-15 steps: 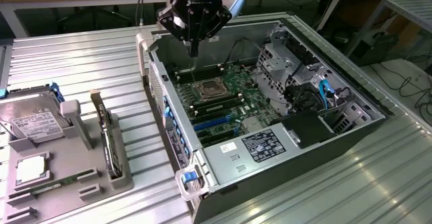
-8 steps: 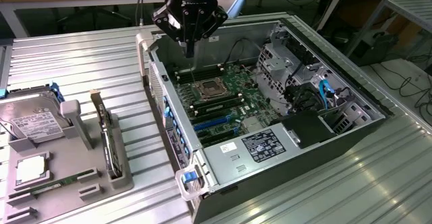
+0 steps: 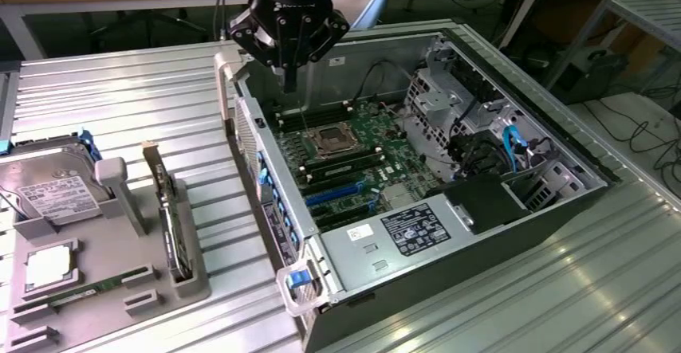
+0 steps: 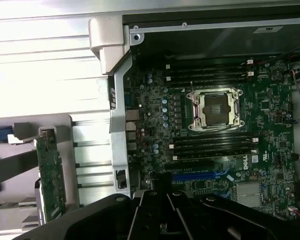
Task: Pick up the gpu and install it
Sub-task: 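Reach for the gpu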
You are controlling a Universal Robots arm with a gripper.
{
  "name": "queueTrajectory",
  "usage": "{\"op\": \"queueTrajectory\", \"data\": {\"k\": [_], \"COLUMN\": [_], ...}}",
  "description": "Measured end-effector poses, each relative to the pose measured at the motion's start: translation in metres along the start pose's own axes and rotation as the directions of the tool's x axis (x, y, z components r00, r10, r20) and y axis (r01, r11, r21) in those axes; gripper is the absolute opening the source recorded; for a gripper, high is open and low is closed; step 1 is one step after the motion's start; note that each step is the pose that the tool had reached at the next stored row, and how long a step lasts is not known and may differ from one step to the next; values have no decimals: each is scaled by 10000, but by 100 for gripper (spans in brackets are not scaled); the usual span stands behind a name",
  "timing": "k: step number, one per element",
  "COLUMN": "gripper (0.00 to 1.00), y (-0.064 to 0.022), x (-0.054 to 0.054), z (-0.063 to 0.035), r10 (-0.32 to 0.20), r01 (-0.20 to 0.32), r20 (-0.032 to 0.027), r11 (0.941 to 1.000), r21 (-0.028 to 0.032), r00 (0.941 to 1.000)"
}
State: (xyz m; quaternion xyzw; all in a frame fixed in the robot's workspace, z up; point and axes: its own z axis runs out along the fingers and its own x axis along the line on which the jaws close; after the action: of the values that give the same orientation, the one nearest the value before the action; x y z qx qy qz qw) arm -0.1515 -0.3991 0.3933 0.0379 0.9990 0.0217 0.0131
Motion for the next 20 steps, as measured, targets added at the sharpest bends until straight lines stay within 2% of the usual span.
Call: {"op": "queueTrajectory", "data": {"k": [20], "gripper": [11], "y": [-25], "x": [259], "z": [-8], "r10": [-1], "r01": [1], "r20": [0], "r11": [10000], "r21": [0], "r00": [10000]}}
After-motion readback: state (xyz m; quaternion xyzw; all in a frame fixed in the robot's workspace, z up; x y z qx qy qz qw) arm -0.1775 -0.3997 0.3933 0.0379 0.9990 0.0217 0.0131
